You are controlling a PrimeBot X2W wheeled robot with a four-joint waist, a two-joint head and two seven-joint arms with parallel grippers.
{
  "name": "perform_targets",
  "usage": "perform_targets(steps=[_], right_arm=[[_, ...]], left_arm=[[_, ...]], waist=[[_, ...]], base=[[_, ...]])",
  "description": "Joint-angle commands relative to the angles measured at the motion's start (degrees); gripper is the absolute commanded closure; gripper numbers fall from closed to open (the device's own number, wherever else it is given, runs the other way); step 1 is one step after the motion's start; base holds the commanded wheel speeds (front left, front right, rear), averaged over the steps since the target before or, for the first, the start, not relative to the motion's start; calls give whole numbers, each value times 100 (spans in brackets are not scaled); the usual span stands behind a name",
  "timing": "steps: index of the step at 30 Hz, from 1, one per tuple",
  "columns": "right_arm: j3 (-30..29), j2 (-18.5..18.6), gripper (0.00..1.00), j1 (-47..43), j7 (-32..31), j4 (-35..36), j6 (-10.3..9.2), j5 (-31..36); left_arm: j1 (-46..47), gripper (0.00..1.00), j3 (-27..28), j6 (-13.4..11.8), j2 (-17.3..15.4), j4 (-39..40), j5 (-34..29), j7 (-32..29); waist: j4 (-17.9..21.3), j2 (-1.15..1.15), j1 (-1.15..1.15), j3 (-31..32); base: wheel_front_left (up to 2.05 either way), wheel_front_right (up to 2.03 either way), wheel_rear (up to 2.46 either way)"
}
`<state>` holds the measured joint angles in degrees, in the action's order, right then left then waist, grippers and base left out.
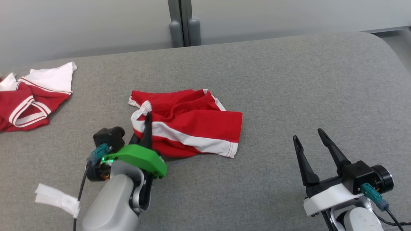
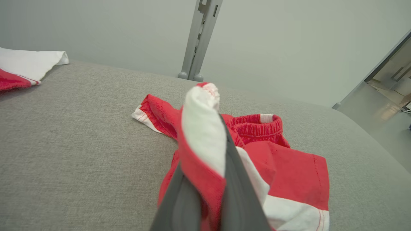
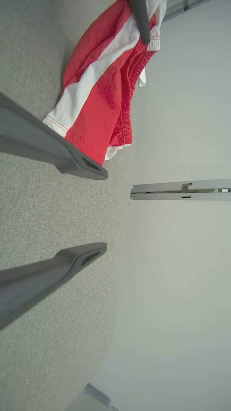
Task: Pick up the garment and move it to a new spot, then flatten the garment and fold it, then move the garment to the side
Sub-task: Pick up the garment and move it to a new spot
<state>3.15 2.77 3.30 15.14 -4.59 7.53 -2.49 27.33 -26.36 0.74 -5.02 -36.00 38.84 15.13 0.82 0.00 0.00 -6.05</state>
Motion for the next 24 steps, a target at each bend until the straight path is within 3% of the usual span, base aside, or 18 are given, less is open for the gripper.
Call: perform_targets(steps=[1, 7, 9, 10, 11, 15, 24], right_arm=[[-16, 21, 0, 37, 2, -23, -8, -16], [28, 20, 0, 62, 2, -125, -8, 16], [52, 20, 0, 69, 2, -159, -8, 19], [60, 20, 0, 66, 2, -174, -8, 24], [69, 21, 0, 61, 2, -188, -8, 25], [106, 20, 0, 15, 2, -264, -8, 44], [71, 21, 0, -183, 2, -396, -8, 58]], left_arm=[[-217, 100, 210, -16, 14, 87, -126, 1], [-926, 100, 1062, 158, 167, 270, -504, 2], [-1057, 69, 1217, 222, 188, 293, -585, 2], [-1107, 22, 1271, 252, 202, 308, -635, 2], [-1141, 0, 1296, 286, 207, 326, -618, 2], [-1267, 0, 1354, 350, 206, 412, -564, 2], [-1699, 0, 1754, 516, 206, 805, -1430, 3]], waist=[[-35, 0, 0, -65], [-110, 0, 0, -140], [-126, 0, 0, -141], [-132, 0, 0, -134], [-135, 0, 0, -127], [-140, 0, 0, -39], [-188, 0, 0, 364]], base=[[0, 0, 0], [0, 0, 0], [0, 0, 0], [0, 0, 0], [0, 0, 0], [0, 0, 0], [0, 0, 0]])
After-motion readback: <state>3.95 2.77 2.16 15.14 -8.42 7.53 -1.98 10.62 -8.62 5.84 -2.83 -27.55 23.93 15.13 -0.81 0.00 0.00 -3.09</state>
